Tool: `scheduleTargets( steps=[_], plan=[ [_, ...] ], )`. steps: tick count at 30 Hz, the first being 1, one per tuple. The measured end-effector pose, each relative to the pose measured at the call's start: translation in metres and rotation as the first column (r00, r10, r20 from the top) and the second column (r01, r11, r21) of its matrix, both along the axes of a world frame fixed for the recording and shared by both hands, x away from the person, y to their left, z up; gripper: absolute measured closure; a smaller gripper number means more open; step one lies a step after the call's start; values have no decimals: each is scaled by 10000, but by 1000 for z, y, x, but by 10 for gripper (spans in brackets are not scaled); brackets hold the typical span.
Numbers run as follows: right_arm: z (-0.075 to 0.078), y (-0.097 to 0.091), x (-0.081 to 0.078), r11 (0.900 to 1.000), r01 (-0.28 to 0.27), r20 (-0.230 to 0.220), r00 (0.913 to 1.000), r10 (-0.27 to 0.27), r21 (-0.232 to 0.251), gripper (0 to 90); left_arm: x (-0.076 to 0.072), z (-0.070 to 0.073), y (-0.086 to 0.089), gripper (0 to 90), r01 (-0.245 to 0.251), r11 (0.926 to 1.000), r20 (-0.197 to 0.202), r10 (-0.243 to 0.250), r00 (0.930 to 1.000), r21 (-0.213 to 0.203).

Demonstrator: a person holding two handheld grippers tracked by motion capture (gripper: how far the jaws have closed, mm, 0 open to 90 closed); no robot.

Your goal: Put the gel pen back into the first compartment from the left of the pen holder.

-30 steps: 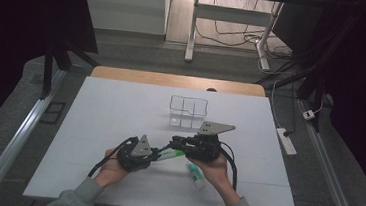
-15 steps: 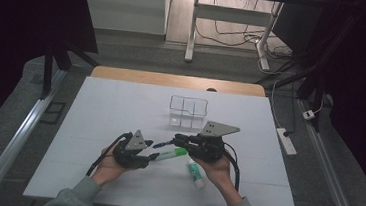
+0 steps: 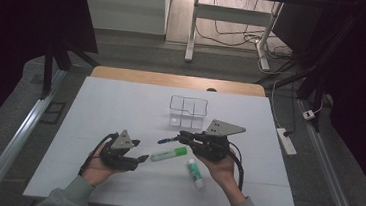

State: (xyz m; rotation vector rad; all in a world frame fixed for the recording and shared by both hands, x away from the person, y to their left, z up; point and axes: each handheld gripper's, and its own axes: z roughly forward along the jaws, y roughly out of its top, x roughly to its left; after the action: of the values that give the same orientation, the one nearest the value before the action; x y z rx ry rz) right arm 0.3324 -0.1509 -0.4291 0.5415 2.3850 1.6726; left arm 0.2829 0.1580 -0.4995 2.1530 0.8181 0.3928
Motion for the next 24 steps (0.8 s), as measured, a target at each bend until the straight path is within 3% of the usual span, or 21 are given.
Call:
scheduleTargets(
  steps=[7,10,14,24],
  plan=[
    [3,-4,0,9997,252,112,9996,-252,-28,797,-13,-1,20,372,-447,9988,-68,445,9990,-222],
    [4,-5,1,9995,302,159,9994,-302,-11,798,-21,-2,27,373,-665,9978,137,664,9977,72],
    [6,-8,1,9993,358,222,9991,-359,52,798,-28,-5,38,373,-836,9965,58,836,9965,-21],
    [10,-13,2,9979,620,380,9973,-626,168,797,-33,-14,53,372,-1108,9936,-175,1104,9937,-199]
  ],
)
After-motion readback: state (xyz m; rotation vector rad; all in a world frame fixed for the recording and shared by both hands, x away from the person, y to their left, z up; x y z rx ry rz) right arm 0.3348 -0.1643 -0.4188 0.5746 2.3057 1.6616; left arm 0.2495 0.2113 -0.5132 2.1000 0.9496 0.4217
